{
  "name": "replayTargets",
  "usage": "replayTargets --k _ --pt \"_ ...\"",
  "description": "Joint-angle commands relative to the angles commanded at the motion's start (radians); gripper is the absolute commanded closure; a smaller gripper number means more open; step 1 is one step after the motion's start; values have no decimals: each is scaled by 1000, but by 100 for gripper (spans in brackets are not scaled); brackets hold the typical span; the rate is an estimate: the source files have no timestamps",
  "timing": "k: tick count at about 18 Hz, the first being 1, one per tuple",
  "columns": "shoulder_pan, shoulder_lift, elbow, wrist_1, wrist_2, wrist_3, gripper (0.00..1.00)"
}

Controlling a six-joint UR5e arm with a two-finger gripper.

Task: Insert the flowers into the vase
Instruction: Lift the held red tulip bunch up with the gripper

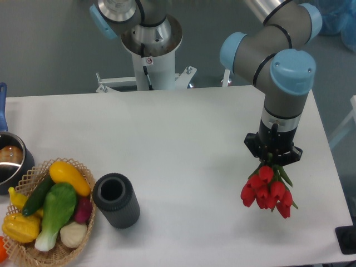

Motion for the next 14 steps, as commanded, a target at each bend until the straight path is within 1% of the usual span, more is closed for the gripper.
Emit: replayTargets --k 5,6,9,10,12,14 --pt "-3 -6 0 2 -3 0 100" --pt "-11 -21 5 8 -3 -2 100" --pt "-40 -15 6 11 -18 0 100" --pt "-44 -14 6 29 -49 -2 100" --pt "-46 -9 2 77 -162 -35 100" --pt "-45 0 0 95 -269 -115 100"
